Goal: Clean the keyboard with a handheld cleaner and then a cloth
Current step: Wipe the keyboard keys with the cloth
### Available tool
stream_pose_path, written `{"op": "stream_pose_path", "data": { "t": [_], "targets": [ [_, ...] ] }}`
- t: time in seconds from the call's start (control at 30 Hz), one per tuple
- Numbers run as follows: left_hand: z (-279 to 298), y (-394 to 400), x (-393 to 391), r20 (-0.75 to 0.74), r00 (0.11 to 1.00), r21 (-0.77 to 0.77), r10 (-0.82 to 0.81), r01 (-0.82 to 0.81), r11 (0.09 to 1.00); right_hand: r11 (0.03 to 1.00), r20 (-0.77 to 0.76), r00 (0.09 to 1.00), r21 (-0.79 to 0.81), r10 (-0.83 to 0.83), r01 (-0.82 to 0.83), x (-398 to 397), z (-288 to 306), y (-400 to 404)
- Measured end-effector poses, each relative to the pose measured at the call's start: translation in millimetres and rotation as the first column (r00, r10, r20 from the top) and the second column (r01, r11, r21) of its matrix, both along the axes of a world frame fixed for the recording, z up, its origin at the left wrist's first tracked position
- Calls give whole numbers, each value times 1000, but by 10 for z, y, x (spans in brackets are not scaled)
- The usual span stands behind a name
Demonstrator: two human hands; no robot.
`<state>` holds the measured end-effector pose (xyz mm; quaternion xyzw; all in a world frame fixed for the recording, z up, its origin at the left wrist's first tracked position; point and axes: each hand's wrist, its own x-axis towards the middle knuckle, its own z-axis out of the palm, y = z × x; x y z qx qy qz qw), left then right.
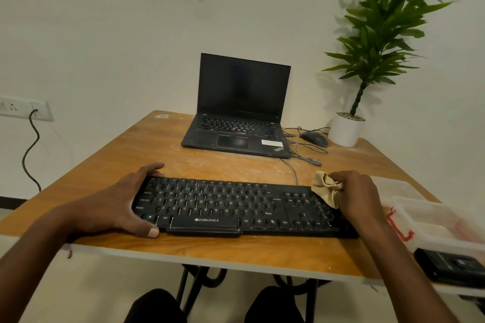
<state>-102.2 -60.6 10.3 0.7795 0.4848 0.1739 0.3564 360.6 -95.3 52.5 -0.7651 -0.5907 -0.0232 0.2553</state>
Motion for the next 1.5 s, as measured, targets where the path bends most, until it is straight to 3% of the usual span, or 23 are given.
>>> {"op": "stream_pose_path", "data": {
  "t": [0.13, 0.4, 0.9, 1.17, 1.37, 1.5],
  "targets": [
    [-5, -17, 11, 5, 1000, 4, 12, -12, 1000, 998, -47, 998, 49, 37, -34, -226, -34, -85],
    [25, -47, 30, 11, 1000, 15, 13, -13, 1000, 948, 27, 950, 68, 311, -312, -1232, -110, 15],
    [-21, -32, -10, 118, 993, 50, 5, -11, 999, 725, 20, 727, 72, 686, -685, -2888, -98, 186],
    [-33, 4, -29, 93, 996, 65, -1, -5, 998, 645, 24, 646, 32, 763, -763, -2637, -58, 164],
    [-32, 10, -50, 102, 995, 59, -3, -3, 998, 715, 18, 715, 7, 699, -699, -1992, -20, 56],
    [-40, 14, -52, 113, 994, 51, -8, 2, 999, 817, -4, 817, -4, 577, -577, -1316, -2, -35]
  ]
}}
